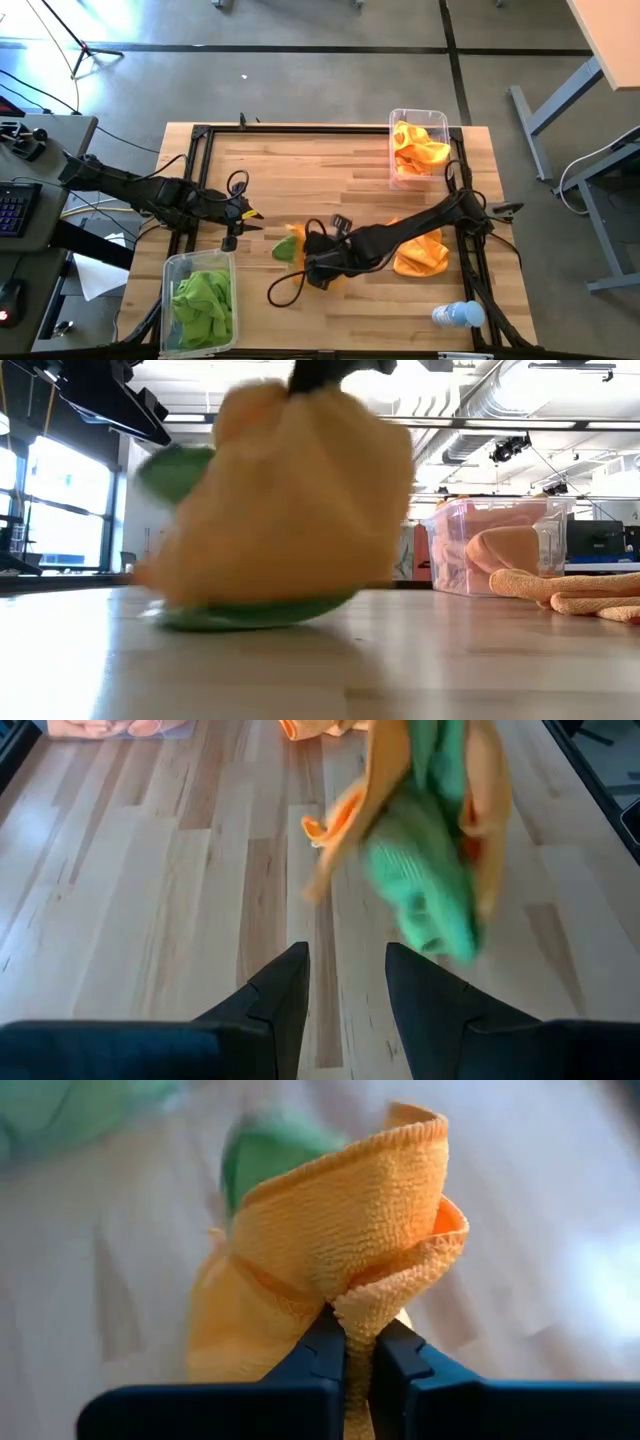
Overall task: Sort microfiber towel by color & place in baskets
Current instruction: Put the orange microfiber towel into the top transparent bin
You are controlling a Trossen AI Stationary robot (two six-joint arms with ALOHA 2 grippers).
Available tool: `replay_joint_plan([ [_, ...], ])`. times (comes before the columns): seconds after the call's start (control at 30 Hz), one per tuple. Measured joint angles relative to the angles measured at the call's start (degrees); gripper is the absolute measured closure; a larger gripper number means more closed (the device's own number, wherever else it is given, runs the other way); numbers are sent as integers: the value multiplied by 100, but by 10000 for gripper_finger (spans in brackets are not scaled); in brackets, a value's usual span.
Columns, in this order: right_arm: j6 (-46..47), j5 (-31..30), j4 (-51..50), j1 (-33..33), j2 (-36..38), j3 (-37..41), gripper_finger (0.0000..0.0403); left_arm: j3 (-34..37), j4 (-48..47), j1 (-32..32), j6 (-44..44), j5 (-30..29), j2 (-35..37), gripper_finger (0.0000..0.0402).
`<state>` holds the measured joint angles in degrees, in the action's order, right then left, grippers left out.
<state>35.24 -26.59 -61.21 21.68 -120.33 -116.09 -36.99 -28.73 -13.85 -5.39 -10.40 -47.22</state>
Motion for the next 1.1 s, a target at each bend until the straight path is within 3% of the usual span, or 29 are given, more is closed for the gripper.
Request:
replay_joint_plan([
  [0.3,-382,-1529,-1553,63,7,-1837,398,0,10,-2,-56,0,0,279],
  [0.53,-575,-2295,-1355,-14,310,-1676,400,0,23,-2,-192,-1,0,279],
  [0.67,-729,-2224,-847,-110,310,-1725,398,0,26,-2,-192,0,0,279],
  [0.93,-979,-1221,-551,-391,310,-1723,364,0,32,-2,-192,-1,-1,279],
  [1.1,-980,-978,-484,-522,310,-1719,358,0,30,-2,-190,-2,-2,279],
])
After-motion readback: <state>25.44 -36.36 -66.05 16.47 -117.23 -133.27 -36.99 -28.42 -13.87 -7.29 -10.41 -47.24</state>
